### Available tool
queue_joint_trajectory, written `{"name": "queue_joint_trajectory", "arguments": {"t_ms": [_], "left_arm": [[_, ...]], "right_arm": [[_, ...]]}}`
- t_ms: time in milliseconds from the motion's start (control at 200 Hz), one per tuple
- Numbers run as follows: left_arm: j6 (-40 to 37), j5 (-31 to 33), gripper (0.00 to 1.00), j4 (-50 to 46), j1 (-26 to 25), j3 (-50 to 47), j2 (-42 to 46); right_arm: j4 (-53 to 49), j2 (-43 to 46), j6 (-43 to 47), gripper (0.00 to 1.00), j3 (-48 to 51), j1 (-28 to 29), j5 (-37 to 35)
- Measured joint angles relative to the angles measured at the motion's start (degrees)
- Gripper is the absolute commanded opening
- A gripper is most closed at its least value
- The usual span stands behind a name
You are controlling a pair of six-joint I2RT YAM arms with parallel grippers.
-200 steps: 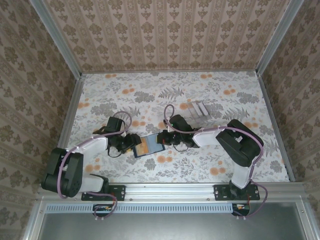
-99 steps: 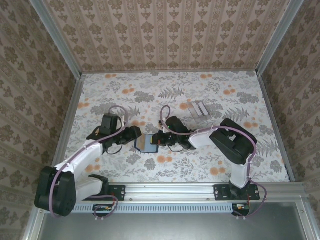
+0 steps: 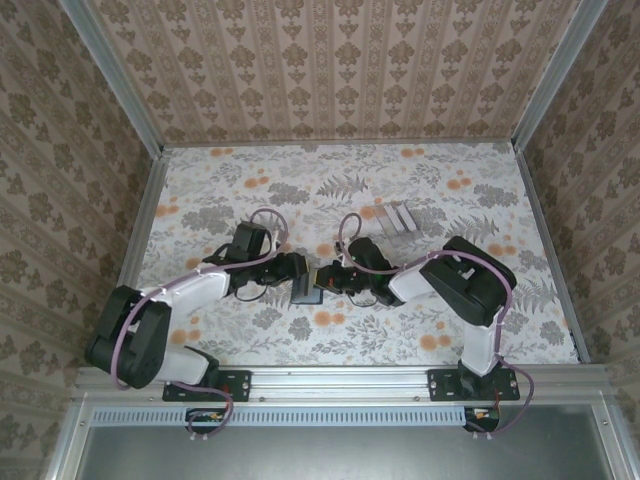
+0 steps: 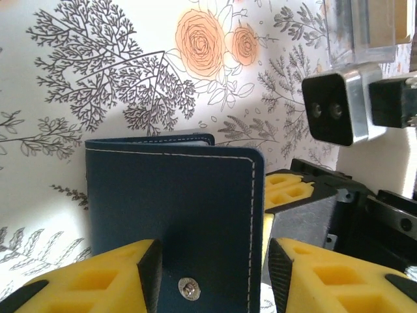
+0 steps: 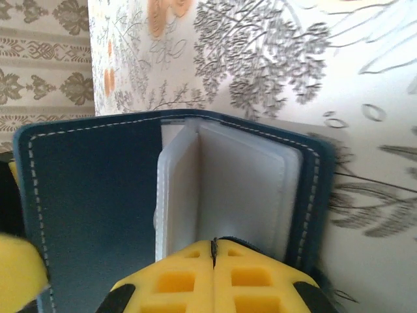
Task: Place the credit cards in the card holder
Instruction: Close the card holder at the bottom-center of the table, then close the button on the card holder.
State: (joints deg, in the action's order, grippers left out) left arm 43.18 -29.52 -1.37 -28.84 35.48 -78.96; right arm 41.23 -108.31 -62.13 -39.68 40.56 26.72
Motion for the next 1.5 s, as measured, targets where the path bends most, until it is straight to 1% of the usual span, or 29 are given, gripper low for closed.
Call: {"name": "queue_joint_trajectory", "arguments": {"t_ms": [180, 350, 415, 525, 595, 740, 830, 860, 955, 1000, 1075, 1225, 1405, 1500], "left_arm": [[2.3, 1.0, 0.48, 2.9, -0.2, 0.1, -3.8], [4.3, 1.7, 0.48, 6.8, -3.3, 0.6, -7.3], [4.9, 2.6, 0.50, 7.3, -4.2, 0.7, -7.8], [5.6, 4.3, 0.57, 7.0, -5.2, 1.2, -7.8], [5.9, 4.8, 0.59, 6.8, -5.6, 1.4, -8.0], [6.5, 4.9, 0.61, 6.8, -5.7, 2.0, -8.9], [7.4, 4.4, 0.55, 7.6, -5.6, 2.0, -9.4], [7.8, 4.3, 0.52, 7.8, -5.6, 2.0, -9.5], [8.9, 4.6, 0.35, 8.3, -5.2, 1.6, -9.6], [8.8, 4.9, 0.29, 8.3, -4.9, 1.2, -9.6], [9.1, 5.1, 0.24, 8.1, -4.5, 0.6, -9.6], [9.1, 5.4, 0.19, 7.2, -4.3, 0.6, -9.6], [9.1, 5.4, 0.17, 7.2, -4.2, 0.4, -9.6], [9.1, 5.5, 0.18, 7.4, -4.1, 0.1, -9.6]], "right_arm": [[1.2, 3.6, -0.5, 0.00, 3.7, -1.1, -1.2], [1.4, 6.6, -0.4, 0.00, 5.9, -3.3, -1.2], [1.7, 7.1, -0.5, 0.00, 6.4, -4.0, -1.2], [2.0, 7.5, -0.5, 0.00, 7.1, -4.5, -1.2], [1.9, 8.4, -0.5, 0.00, 7.7, -4.6, -1.2], [1.9, 10.1, -0.4, 0.00, 8.0, -4.6, -1.1], [1.9, 10.5, -0.4, 0.00, 8.0, -4.6, -1.0], [1.9, 10.5, -0.4, 0.00, 8.0, -4.6, -1.0], [1.8, 10.5, -0.4, 0.00, 7.9, -4.6, -0.7], [1.6, 10.5, -0.4, 0.00, 7.7, -4.6, -0.5], [0.2, 10.3, 0.1, 0.00, 6.8, -4.3, -0.3], [-2.5, 8.6, 1.2, 0.00, 3.6, -2.7, -0.1], [-6.3, 7.2, 3.4, 0.00, 1.3, -1.6, -0.1], [-7.9, 6.0, 4.1, 0.00, 0.4, -1.6, 0.1]]}}
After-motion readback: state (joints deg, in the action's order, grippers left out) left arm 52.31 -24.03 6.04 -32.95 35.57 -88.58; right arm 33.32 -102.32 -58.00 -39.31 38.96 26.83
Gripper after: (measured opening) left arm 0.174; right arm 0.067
